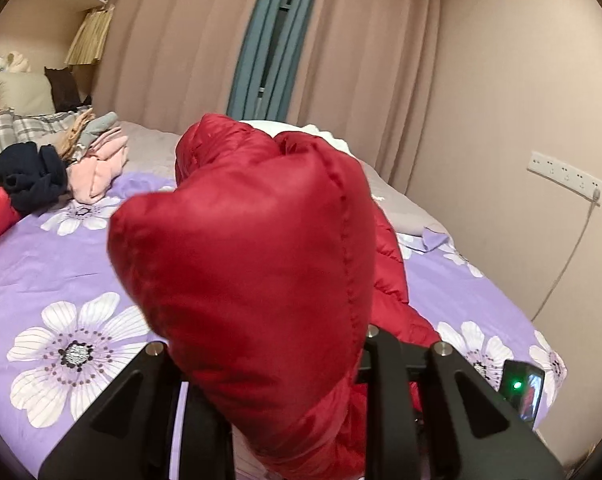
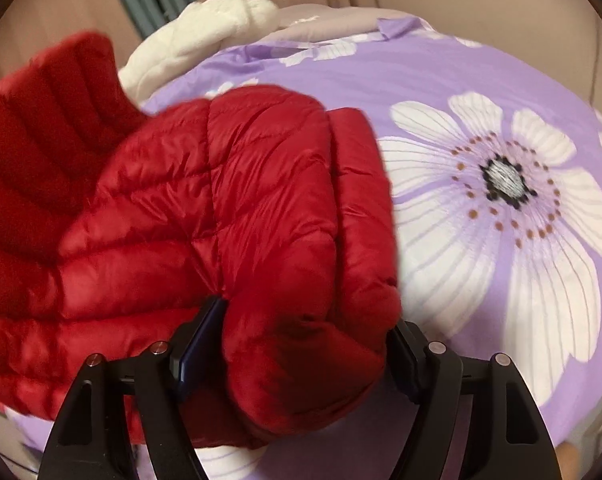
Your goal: Fold large clothes
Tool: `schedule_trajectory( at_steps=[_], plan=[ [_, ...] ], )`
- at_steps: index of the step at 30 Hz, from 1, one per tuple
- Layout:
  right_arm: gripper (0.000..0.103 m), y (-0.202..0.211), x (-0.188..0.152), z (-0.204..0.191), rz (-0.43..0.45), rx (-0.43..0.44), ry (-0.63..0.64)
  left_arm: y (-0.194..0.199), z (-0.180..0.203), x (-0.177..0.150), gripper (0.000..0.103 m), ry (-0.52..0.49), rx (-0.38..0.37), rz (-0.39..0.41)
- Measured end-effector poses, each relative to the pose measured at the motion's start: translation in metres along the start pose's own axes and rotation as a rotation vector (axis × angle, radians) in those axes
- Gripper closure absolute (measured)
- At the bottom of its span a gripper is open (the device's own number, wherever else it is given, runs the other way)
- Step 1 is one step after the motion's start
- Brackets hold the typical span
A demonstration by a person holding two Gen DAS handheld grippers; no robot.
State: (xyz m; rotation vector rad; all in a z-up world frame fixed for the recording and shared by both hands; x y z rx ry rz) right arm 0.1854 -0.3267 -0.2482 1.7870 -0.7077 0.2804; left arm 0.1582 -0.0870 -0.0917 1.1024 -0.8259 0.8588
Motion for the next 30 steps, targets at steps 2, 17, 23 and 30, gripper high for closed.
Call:
schedule_trajectory(
  at_steps=[2, 17, 23, 30],
  plan=[
    [0.028, 0.011, 0.002, 0.009, 0.005, 0.002, -0.031, -0.001, 0.007, 0.001, 0.077, -0.001, -0.01, -0.001],
    [0.032, 0.085, 0.048, 0.085, 0.232, -0.251, -0.069, -0.03, 0.058, -0.003, 0.073, -0.078, -0.073, -0.076],
    [0.058, 0.091, 0.063, 0.107, 0.269, -0.301, -0.132, -0.048, 0.084, -0.024, 0.073, -0.126, -0.096, -0.138],
    [0.075, 0.1, 0.076, 0.132, 0.308, -0.317, -0.23, -0.074, 0.106, -0.054, 0.071, -0.075, -0.213, -0.257]
  ],
)
Point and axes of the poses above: each gripper's, at about its wrist camera, not at the fingertips, and y roughly against the way its jaws point, z to its right, x to its top, the point moved 9 cm from there along -y, roughly the way its jaws point, and after that the axes turned 2 degrees about -z, right-handed, at the moved point
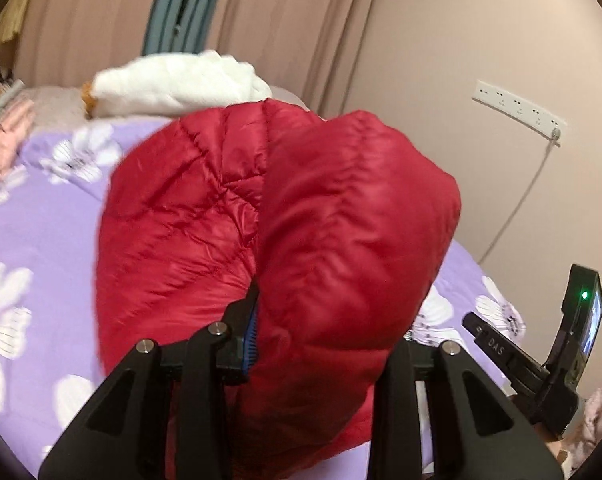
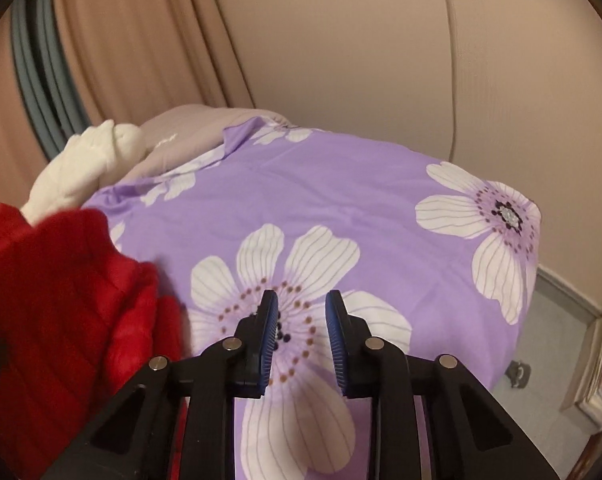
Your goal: Fold large clothes
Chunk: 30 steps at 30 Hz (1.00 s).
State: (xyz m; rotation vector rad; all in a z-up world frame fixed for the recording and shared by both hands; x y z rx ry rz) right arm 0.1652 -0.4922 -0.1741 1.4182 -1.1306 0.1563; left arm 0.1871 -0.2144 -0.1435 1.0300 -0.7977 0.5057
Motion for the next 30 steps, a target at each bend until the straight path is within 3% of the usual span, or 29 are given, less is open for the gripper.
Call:
schedule_trajectory(
  at_steps=[5, 8, 12, 30],
  plan=[
    [0.075, -0.006, 0.001, 0.006, -0.011, -0.021, -0.009, -0.048, 0.014, -0.031, 0.068, -0.018, -0.055, -0.145],
    [0.075, -0.013, -0.005, 0.01, -0.045, -0.018, -0.021, -0.058, 0.012, -0.039, 0.068, -0.006, -0.024, -0.142],
    [0.075, -0.019, -0.01, 0.015, -0.064, -0.033, -0.018, -0.057, 0.016, -0.041, 0.066, -0.07, 0.036, -0.135],
    [0.075, 0.013, -0.015, 0.026, -0.032, -0.058, -0.045, -0.052, 0.026, -0.043, 0.063, -0.004, 0.082, -0.144]
  ],
)
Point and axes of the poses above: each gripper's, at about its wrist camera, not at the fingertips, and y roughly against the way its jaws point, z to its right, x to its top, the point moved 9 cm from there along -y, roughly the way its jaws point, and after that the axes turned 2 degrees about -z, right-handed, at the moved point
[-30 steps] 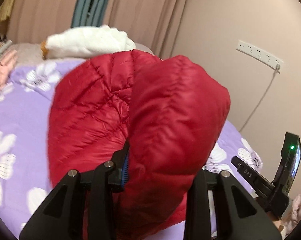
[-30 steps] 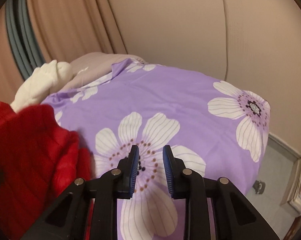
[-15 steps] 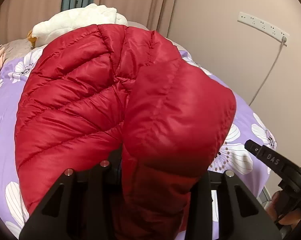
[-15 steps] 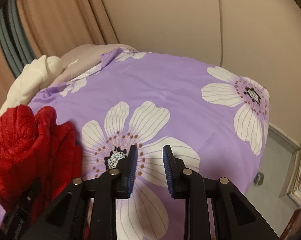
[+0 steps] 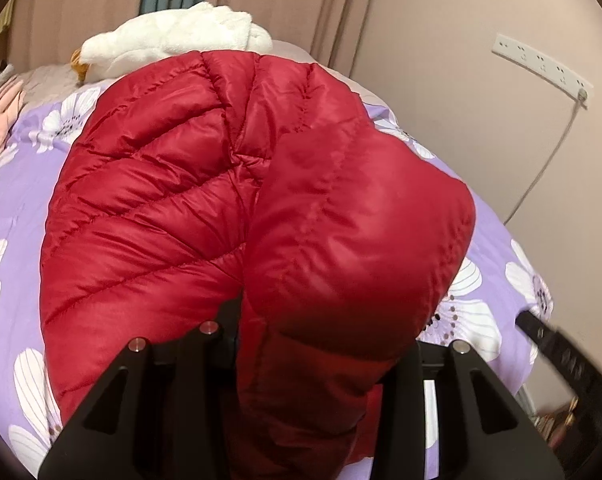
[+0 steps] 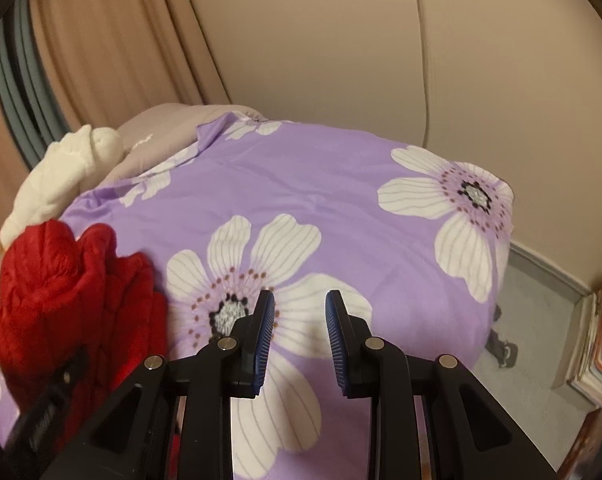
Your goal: Fold large clothes
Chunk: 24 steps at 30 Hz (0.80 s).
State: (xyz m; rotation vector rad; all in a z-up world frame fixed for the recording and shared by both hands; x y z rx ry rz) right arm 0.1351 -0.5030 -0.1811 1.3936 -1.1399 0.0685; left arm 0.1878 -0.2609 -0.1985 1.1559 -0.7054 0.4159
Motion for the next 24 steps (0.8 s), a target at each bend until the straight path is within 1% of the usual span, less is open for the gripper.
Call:
schedule_trajectory(
  at_steps=[2, 4, 6, 8, 12, 15, 18, 21, 24],
  plan=[
    [0.075, 0.004, -0.003, 0.002, 0.0, -0.004, 0.003, 0.003, 0.002, 0.001, 0.063, 0.011, 0.012, -0.003],
    [0.075, 0.01, -0.005, 0.004, 0.001, 0.004, -0.009, 0.007, 0.009, 0.001, 0.064, -0.012, 0.035, 0.0],
    [0.075, 0.016, -0.005, 0.007, -0.001, 0.025, -0.033, 0.008, 0.017, -0.002, 0.061, -0.038, 0.049, -0.003],
    [0.075, 0.025, -0.003, 0.01, 0.01, 0.029, -0.04, 0.009, 0.023, -0.007, 0.059, -0.04, 0.049, -0.003],
    [0.074, 0.041, -0.005, 0.018, 0.055, -0.048, -0.021, 0.015, 0.025, -0.015, 0.058, -0.026, 0.056, 0.005],
    [0.074, 0.043, -0.014, 0.021, 0.051, -0.037, -0.044, 0.02, 0.029, -0.019, 0.054, -0.066, 0.08, 0.008],
    [0.074, 0.042, -0.017, 0.018, 0.042, -0.033, -0.034, 0.026, 0.033, -0.023, 0.048, -0.053, 0.046, 0.016],
    [0.074, 0.044, -0.016, 0.01, 0.046, -0.005, -0.027, 0.024, 0.031, -0.024, 0.048, -0.023, 0.024, 0.007],
    [0.074, 0.048, -0.016, 0.004, 0.068, -0.014, -0.007, 0.015, 0.031, -0.026, 0.047, -0.04, 0.018, -0.023]
  ],
)
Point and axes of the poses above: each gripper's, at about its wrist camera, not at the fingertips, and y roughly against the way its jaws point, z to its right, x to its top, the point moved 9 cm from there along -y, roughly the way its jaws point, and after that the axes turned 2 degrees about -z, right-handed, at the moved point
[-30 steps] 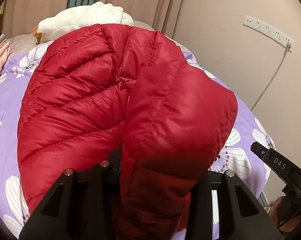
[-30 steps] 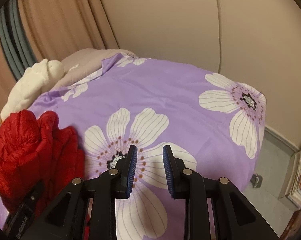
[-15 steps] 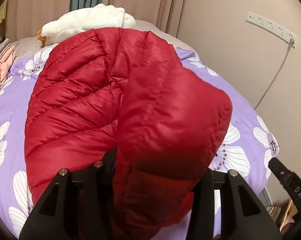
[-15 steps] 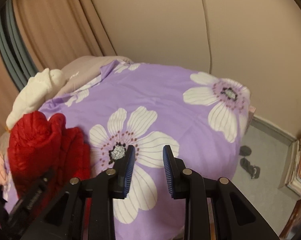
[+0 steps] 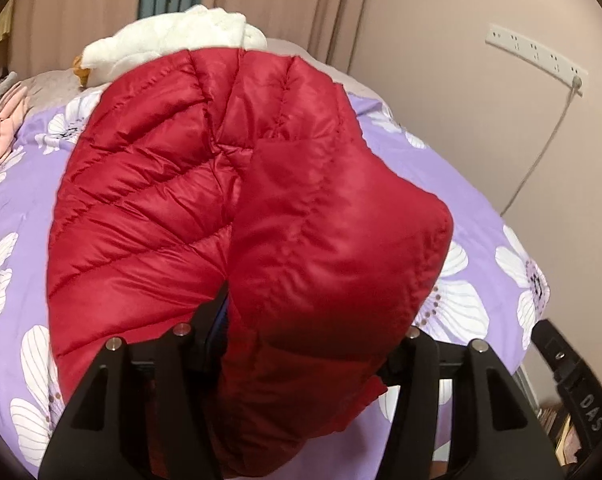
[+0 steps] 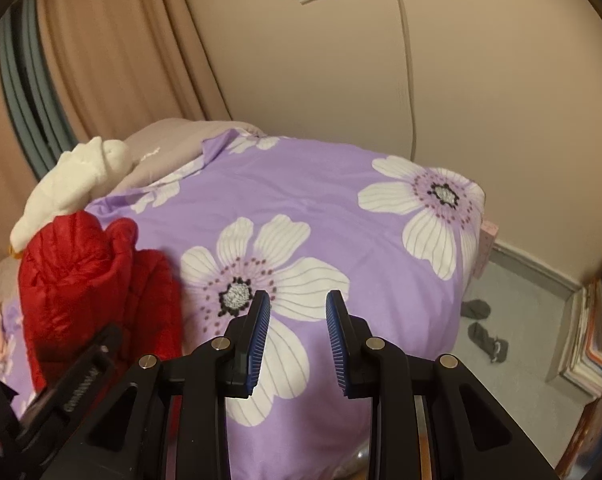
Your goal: Fold large clothes
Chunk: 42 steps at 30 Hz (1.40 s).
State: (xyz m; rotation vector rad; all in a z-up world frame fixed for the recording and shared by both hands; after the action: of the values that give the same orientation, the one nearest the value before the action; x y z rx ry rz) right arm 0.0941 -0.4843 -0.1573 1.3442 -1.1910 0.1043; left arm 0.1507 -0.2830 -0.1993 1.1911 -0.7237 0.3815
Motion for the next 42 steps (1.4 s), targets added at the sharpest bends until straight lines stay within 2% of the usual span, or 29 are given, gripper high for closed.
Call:
schedule_trajectory(
  at_steps=[5, 10, 15, 18, 22, 26, 33, 36, 42],
  plan=[
    [0.074, 0.006, -0.003, -0.007, -0.004, 0.006, 0.002, -0.014, -0.006, -0.005, 0.047, 0.021, -0.01, -0.034],
    [0.074, 0.019, 0.001, -0.015, 0.016, 0.002, 0.029, -0.016, -0.003, -0.004, 0.047, -0.017, 0.015, -0.029],
    [0.074, 0.035, 0.007, -0.027, 0.027, 0.032, 0.05, -0.001, -0.005, 0.008, 0.045, -0.04, 0.0, -0.037],
    [0.074, 0.052, 0.011, -0.033, 0.048, 0.038, 0.046, 0.008, -0.011, 0.018, 0.045, -0.017, 0.001, -0.031],
    [0.074, 0.078, 0.015, -0.049, 0.072, 0.041, 0.08, 0.013, -0.01, 0.016, 0.043, 0.006, -0.021, -0.062],
    [0.064, 0.094, 0.025, -0.064, 0.114, 0.069, 0.093, 0.014, -0.009, 0.015, 0.042, -0.018, -0.017, -0.075],
    [0.064, 0.083, 0.026, -0.076, 0.115, 0.088, 0.109, 0.035, -0.007, 0.032, 0.042, -0.047, -0.018, -0.045],
    [0.064, 0.076, 0.025, -0.077, 0.098, 0.089, 0.107, 0.047, -0.013, 0.04, 0.036, -0.026, -0.059, -0.04],
    [0.063, 0.069, 0.022, -0.078, 0.074, 0.084, 0.097, 0.077, -0.024, 0.05, 0.037, 0.02, -0.105, 0.012]
  ],
)
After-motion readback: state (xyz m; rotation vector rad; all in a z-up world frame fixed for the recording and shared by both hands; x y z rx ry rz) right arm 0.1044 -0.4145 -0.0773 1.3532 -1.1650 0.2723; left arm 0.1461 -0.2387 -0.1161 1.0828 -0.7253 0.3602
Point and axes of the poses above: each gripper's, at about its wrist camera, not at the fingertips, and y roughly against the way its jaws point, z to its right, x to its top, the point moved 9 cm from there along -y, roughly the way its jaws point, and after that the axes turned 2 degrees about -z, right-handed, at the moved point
